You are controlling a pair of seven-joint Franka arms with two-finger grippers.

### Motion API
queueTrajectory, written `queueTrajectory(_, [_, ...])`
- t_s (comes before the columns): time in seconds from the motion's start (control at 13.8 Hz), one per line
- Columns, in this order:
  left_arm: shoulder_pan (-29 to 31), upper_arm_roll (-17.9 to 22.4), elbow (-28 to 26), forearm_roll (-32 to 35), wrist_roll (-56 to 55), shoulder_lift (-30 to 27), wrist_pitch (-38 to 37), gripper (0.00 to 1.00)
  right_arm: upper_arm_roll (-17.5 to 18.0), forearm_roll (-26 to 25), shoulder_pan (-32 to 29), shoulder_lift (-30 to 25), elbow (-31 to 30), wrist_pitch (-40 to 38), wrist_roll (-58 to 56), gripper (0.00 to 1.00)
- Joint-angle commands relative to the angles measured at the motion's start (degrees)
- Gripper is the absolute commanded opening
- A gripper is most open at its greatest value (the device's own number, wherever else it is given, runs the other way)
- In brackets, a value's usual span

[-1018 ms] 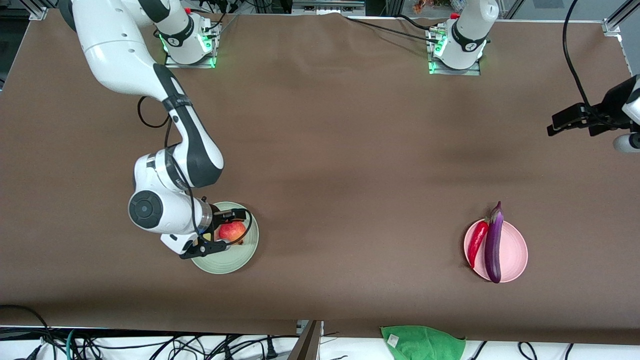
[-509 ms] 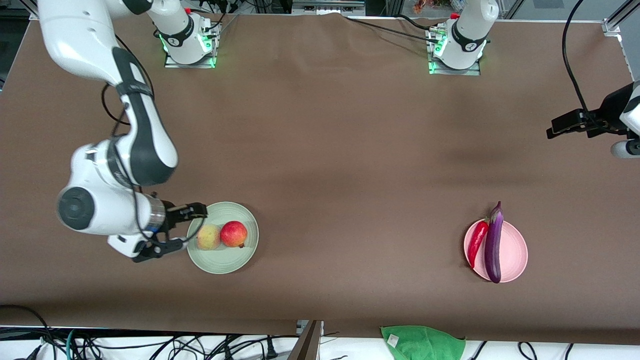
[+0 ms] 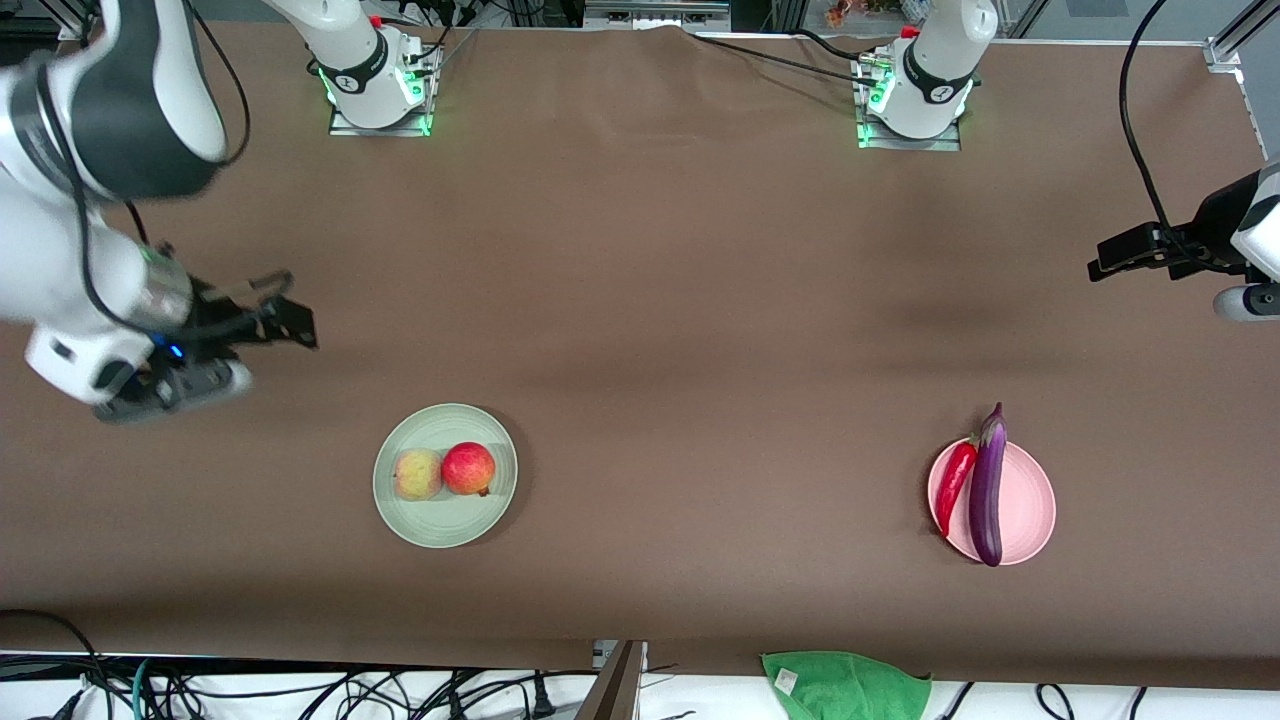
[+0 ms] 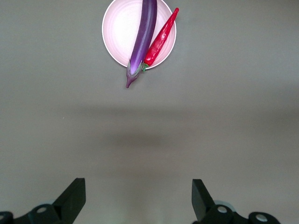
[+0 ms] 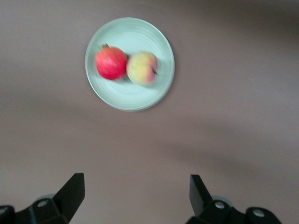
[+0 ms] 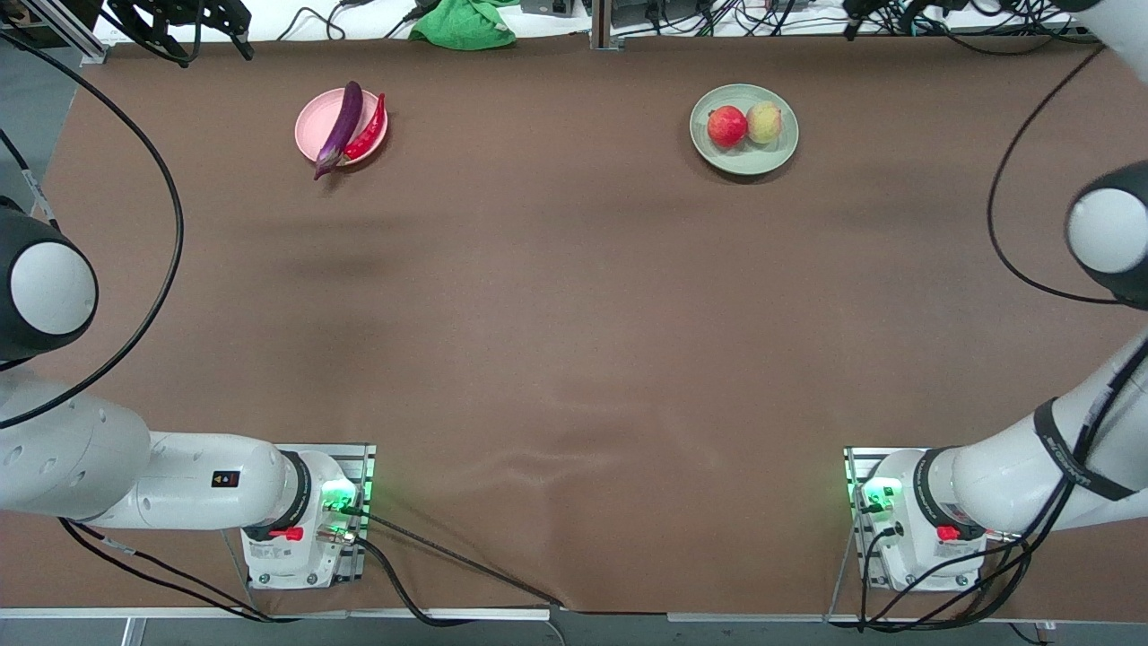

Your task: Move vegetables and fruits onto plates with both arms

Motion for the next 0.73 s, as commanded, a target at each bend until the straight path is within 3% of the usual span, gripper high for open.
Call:
queueTrajectory(0.0, [0.06, -0.41, 1.21, 1.87, -0.26, 0.32, -0.11, 1.00, -0.89, -2.26, 0.21, -8.50, -8.51, -2.30, 1.10, 0.99])
queueTrajectory(0.65, [0.06, -0.41, 1.21, 1.78, -0.17, 0.32, -0.11, 1.00, -3.01, -2.18, 0.21, -8.95, -5.88, -4.43, 1.20, 0.99])
